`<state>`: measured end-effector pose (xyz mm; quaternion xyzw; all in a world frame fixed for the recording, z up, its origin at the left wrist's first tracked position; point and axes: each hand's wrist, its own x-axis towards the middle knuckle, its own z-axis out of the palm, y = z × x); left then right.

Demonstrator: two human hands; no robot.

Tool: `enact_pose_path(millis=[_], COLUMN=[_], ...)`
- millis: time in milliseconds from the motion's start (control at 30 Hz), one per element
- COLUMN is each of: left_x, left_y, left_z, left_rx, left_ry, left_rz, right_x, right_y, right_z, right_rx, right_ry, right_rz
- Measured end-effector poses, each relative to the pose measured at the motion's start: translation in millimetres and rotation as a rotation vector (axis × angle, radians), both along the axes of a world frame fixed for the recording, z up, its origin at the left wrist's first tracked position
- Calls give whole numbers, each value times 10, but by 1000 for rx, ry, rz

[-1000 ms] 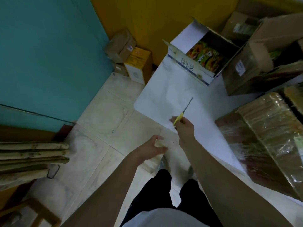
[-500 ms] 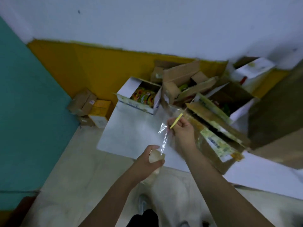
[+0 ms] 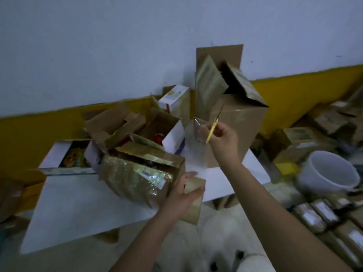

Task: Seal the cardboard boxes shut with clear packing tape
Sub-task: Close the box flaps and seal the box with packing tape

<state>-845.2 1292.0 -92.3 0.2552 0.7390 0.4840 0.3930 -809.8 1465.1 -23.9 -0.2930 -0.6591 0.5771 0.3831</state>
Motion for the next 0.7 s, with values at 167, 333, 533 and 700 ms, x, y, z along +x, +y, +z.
enact_pose_path(millis=[167, 333, 533, 700], left_x=[211, 122, -120, -195], left_y=[531, 966, 1560, 2040], left_z=[32, -124, -282, -301], left_rx=[-14, -39, -1, 16], left_ry=[-87, -167, -232, -258], left_rz=[-138, -206, -285, -321], right_x=[450, 580, 632, 702], right_y=[403, 728, 1073, 1399], right_z=[68, 58, 31, 66], right_rx=[-64, -50, -56, -89], right_ry=[48, 47, 72, 117], right_rz=[-70, -113, -180, -243])
